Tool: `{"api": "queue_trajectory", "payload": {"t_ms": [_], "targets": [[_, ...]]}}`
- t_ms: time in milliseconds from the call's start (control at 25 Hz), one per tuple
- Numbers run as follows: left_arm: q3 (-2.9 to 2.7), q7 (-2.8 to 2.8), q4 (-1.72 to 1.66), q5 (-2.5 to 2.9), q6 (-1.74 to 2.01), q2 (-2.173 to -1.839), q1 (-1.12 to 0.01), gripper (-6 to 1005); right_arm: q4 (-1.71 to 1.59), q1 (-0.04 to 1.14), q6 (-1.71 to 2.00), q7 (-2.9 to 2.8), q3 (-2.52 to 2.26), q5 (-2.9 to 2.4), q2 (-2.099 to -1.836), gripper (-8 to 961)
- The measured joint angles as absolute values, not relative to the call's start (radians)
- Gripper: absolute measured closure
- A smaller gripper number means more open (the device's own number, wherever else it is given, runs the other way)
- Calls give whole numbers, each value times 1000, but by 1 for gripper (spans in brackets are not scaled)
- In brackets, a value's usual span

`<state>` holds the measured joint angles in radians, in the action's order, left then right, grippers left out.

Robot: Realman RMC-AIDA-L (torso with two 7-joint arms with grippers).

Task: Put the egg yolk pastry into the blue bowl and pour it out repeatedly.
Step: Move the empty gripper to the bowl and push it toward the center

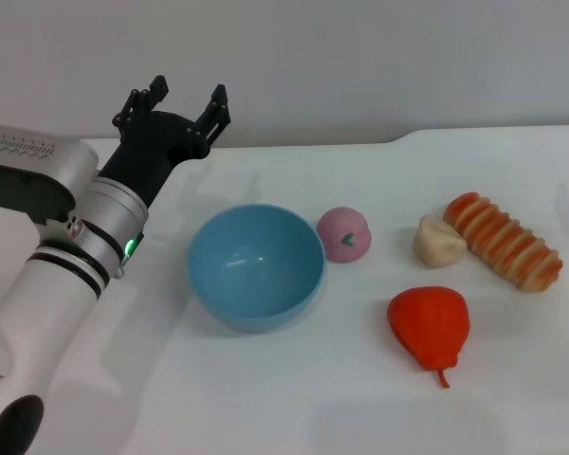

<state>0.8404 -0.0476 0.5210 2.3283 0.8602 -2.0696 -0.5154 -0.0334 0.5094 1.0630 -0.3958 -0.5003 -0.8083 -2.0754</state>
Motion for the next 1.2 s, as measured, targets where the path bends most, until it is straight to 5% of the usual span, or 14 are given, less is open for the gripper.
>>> {"api": "queue_trajectory", "payload": {"t_ms": [720,1200], "targets": [[818,-47,551,2329,858,-2063,-508,224,-30,504,1063,-398,-508,-813,-2075,327],[1009,-46,911,2482,311,-1963,-461,224,-28,494,1065,-399,-501,-809,-2077,328]]}}
